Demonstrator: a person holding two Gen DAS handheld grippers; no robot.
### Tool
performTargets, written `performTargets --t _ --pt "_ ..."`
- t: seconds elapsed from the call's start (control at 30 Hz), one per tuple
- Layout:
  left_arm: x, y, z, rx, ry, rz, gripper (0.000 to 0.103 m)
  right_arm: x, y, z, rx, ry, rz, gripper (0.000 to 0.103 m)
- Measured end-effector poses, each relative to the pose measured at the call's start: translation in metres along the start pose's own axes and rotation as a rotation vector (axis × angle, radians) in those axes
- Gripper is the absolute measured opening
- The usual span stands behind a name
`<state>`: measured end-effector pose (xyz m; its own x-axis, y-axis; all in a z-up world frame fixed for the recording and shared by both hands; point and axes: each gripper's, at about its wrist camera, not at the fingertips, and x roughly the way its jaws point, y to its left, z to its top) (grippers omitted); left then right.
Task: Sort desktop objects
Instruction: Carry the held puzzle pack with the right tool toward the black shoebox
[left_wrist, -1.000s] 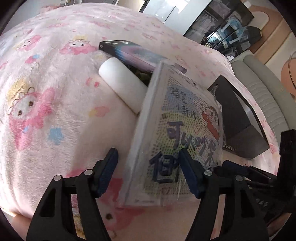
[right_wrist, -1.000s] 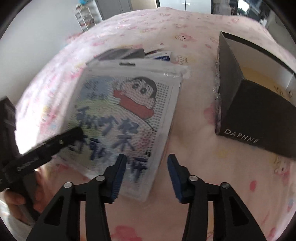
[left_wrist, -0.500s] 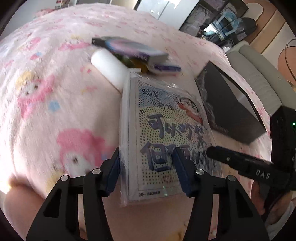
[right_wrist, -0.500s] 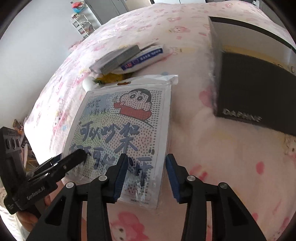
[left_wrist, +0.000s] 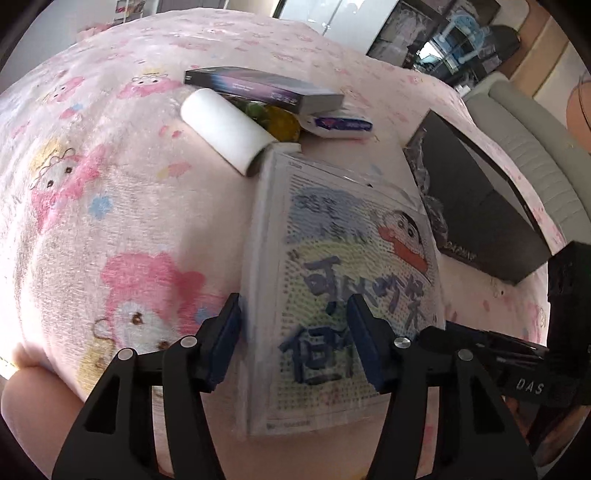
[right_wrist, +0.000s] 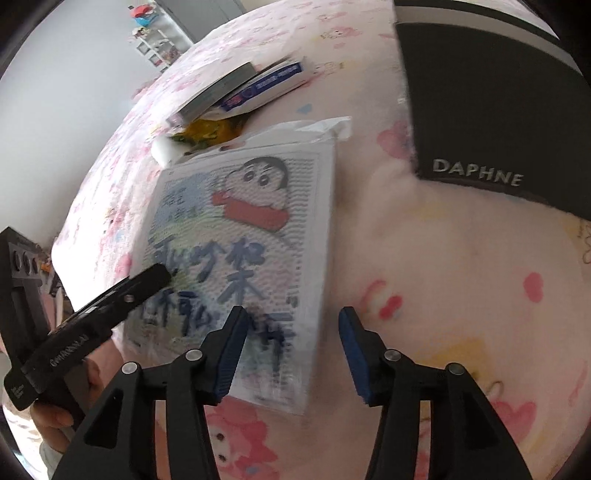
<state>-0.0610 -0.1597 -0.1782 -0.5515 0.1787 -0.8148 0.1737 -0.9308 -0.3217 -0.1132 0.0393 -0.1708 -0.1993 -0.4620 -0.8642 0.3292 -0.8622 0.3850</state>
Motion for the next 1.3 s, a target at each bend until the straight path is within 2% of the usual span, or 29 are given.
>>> performTargets --t 0.1,0.27,0.57,0.9,1.13,1.3 --pt "-0.004 -0.01 -0.003 0.023 -0.003 0.028 0.062 -0.004 0.005 -0.004 -0.025 -0.003 -0.021 0.048" --pt "-0.018 -0.012 -0.008 0.02 0.011 -0.016 0.062 -0.022 -0.001 -0.004 0.0 -0.037 -0.012 0.046" --pt "-0.05 -0.036 -0.003 0.057 -0.024 -0.056 0.062 -0.063 -0.002 -0.014 0.002 -0.09 0.033 0.046" --pt "-0.071 -0.082 -0.003 0.146 -0.046 -0.074 0.063 -0.1 -0.023 -0.017 0.033 -0.156 0.014 0.046" --pt "-0.082 -0.102 -0.002 0.168 -0.058 -0.102 0.064 -0.125 -0.028 -0.02 0.035 -0.2 -0.03 0.046" --pt "-0.093 -0.116 0.003 0.186 -0.083 -0.109 0.064 -0.143 -0.031 -0.019 0.037 -0.237 -0.024 0.046"
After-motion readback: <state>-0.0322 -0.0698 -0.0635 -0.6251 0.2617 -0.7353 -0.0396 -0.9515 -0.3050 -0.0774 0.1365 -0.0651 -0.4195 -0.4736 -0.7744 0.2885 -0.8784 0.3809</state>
